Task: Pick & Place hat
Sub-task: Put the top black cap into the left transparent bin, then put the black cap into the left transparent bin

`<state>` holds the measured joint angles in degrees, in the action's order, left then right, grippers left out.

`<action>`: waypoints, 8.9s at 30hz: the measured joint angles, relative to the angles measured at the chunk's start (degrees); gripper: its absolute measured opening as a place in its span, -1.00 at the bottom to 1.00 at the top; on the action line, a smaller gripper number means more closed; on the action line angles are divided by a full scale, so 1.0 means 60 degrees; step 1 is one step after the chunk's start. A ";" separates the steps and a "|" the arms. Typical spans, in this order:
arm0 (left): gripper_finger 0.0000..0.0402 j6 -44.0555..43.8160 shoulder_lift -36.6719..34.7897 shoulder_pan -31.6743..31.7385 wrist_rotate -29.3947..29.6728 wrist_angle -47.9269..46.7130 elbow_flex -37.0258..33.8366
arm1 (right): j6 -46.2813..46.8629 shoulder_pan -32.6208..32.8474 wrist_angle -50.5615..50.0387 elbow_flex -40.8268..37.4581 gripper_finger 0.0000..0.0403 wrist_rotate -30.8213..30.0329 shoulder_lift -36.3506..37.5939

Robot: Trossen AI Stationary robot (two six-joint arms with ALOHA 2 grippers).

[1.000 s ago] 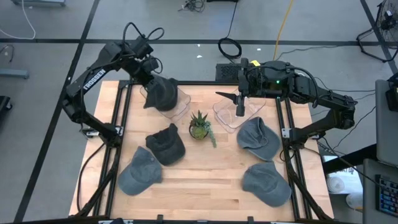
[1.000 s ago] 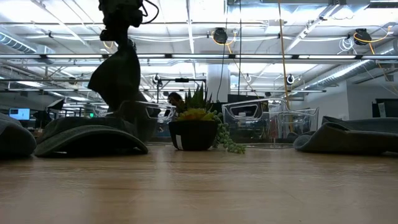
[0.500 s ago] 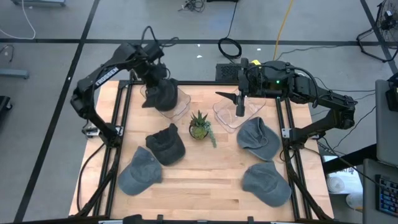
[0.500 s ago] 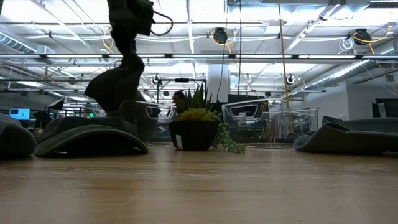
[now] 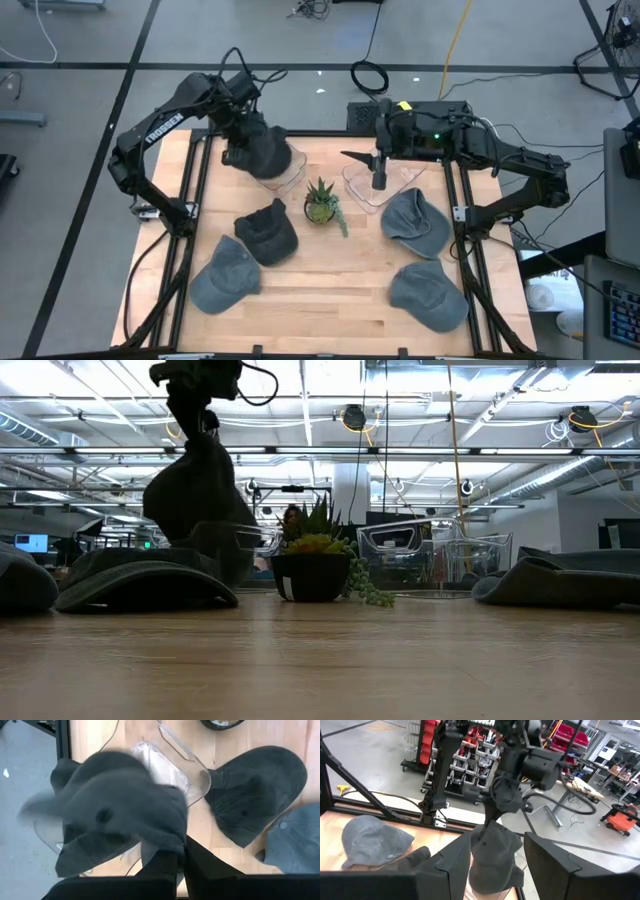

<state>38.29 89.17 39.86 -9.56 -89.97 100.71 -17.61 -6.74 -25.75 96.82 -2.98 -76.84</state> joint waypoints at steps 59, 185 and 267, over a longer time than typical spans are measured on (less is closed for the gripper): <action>0.23 -0.5433 -0.0848 0.0652 -0.0905 0.2485 0.2858 | 0.0069 0.0142 0.0457 -0.0547 -0.15 0.0042 0.0415; -0.10 -1.8241 0.4663 -1.1510 0.4358 0.3971 -0.3472 | 0.0314 0.0266 -0.0760 -0.0543 0.45 -0.1705 0.1005; -0.07 -1.9007 0.2987 -0.9765 0.2749 0.1953 -0.0448 | -0.0692 0.0270 -0.0891 -0.0551 0.45 -0.1236 0.0998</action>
<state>-75.75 107.09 -18.73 6.93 -78.25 98.02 -21.76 -5.13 -31.09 93.51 -10.39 -70.85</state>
